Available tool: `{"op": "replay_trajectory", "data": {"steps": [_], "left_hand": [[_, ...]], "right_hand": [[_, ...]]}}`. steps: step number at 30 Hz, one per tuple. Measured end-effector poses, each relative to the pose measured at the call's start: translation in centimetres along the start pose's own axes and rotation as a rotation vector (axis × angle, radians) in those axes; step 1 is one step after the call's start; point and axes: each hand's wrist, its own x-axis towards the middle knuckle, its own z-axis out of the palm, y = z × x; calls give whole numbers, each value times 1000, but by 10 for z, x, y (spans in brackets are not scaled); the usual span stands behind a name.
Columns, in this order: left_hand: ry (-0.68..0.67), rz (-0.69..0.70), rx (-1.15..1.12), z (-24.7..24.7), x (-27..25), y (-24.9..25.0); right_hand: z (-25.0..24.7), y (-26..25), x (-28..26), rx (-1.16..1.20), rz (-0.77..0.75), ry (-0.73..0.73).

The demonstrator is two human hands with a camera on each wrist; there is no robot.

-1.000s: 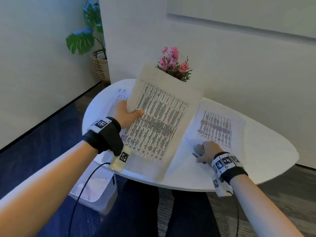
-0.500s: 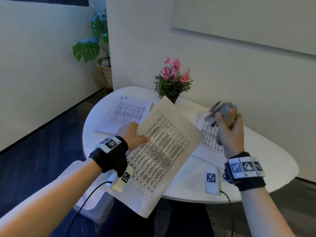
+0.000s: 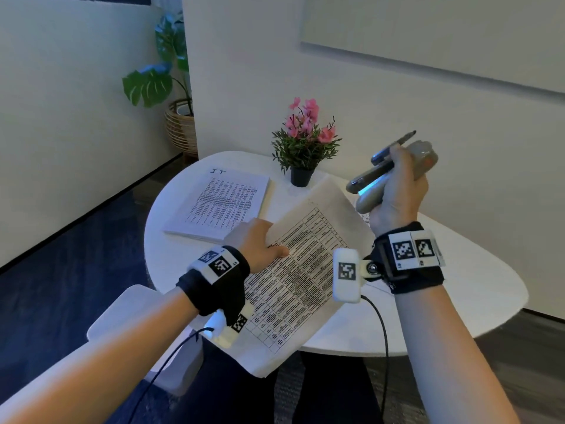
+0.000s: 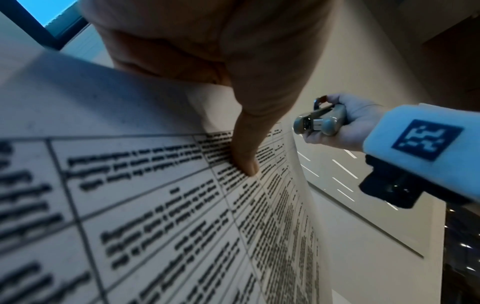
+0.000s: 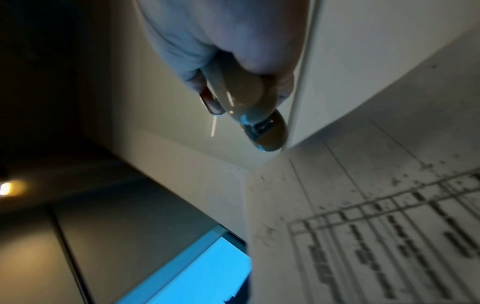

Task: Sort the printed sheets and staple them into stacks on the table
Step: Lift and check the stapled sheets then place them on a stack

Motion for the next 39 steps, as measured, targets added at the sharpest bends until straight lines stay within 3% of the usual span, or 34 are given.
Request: {"op": "replay_trajectory", "data": {"steps": [6,13,18,24,27,30,33,36,39], "left_hand": [[12,20,11,3,-1,5],[-6,41,62,8,-1,11],[-34,34,81,16,-2,11],[-39,-1,91,20,0,3],[-32,-109,42,11,6,-16],[30,-216,-13,-8,7,-41],[91,-275,-41,-28,7,-60],[161,-267,-104,-46,5,-67],[266,-217,-191,-65,1,-64]], "right_hand": [[13,10,-8,-107,-155,-39],[24,15,-10,-131,-170,-105],[22,21,-6,-239,-278,0],[14,31,-3,-214,-158,-38],[2,37,10,-223,-103,66],[-23,55,28,-579,97,138],[-52,89,31,-1040,394,-57],[-71,129,26,-1447,436,-335],[-77,158,26,-1707,360,-479]]}}
